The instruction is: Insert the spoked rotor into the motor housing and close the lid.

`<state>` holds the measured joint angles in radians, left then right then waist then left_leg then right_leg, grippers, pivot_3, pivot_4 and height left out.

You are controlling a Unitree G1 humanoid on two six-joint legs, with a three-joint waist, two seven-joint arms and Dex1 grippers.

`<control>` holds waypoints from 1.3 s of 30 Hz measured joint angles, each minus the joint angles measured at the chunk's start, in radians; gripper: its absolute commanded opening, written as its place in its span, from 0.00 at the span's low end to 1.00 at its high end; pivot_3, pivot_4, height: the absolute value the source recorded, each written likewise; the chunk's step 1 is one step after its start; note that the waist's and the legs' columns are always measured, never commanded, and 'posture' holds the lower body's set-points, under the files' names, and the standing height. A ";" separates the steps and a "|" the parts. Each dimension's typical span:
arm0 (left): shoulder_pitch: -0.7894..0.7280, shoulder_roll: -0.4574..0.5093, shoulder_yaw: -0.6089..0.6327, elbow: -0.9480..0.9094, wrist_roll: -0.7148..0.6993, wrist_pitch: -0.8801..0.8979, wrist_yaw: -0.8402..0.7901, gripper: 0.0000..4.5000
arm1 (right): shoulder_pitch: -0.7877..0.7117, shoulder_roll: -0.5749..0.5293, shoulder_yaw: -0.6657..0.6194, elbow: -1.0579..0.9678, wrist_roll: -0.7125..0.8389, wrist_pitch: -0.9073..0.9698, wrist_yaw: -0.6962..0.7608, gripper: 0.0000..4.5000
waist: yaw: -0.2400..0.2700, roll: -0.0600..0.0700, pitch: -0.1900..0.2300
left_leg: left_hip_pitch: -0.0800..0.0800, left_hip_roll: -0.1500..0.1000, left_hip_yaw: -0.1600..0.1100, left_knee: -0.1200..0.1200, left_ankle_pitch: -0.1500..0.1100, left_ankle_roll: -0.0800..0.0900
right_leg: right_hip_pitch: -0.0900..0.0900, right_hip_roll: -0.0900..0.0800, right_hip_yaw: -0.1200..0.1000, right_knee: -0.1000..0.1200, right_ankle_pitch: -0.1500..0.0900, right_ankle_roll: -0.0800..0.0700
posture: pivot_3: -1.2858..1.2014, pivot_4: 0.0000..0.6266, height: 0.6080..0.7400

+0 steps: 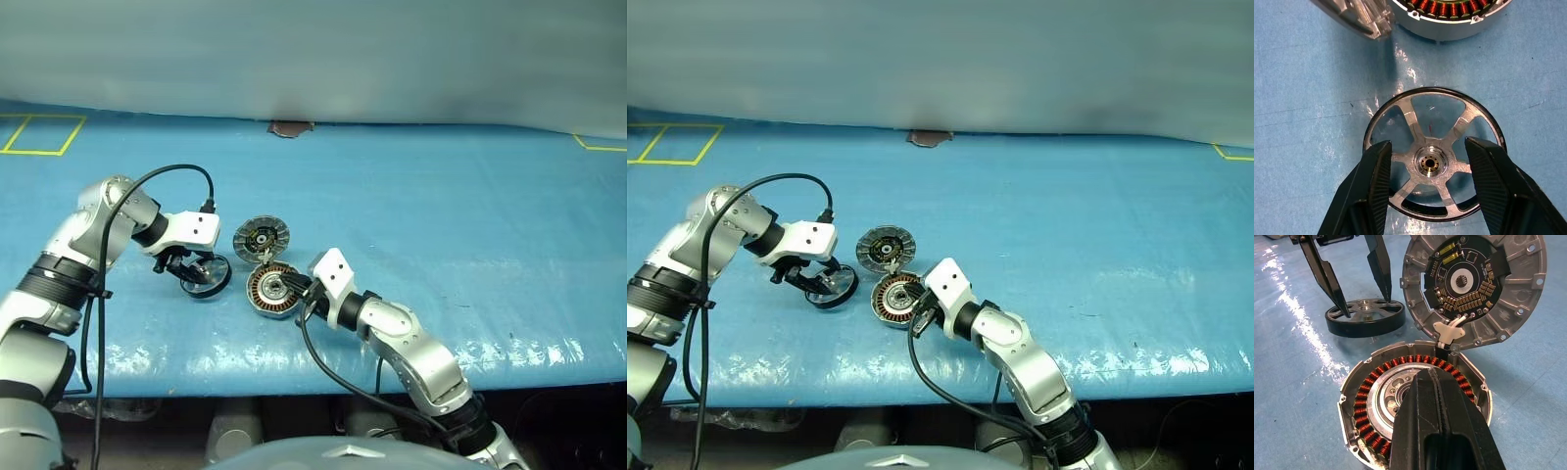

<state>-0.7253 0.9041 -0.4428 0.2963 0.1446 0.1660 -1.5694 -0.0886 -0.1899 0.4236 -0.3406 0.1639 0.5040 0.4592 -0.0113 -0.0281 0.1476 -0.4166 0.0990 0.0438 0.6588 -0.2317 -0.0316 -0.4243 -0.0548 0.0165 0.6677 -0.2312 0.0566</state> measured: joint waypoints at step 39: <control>0.204 0.208 0.130 -0.218 -0.176 0.070 -0.042 0.17 | -0.001 -0.003 -0.003 0.001 0.002 -0.001 0.003 0.00 | -0.006 0.000 0.000 | 0.000 0.000 0.000 0.000 0.000 0.000 | -0.001 0.000 0.000 0.000 -0.001 -0.001 | 0.52 0.24 1.00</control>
<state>-0.5214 1.1124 -0.3128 0.0784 -0.0316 0.2361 -1.6114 -0.0901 -0.1929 0.4208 -0.3397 0.1662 0.5034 0.4619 -0.0177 -0.0279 0.1477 -0.4169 0.0994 0.0439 0.6587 -0.2318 -0.0314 -0.4250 -0.0548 0.0168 0.6681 -0.2323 0.0551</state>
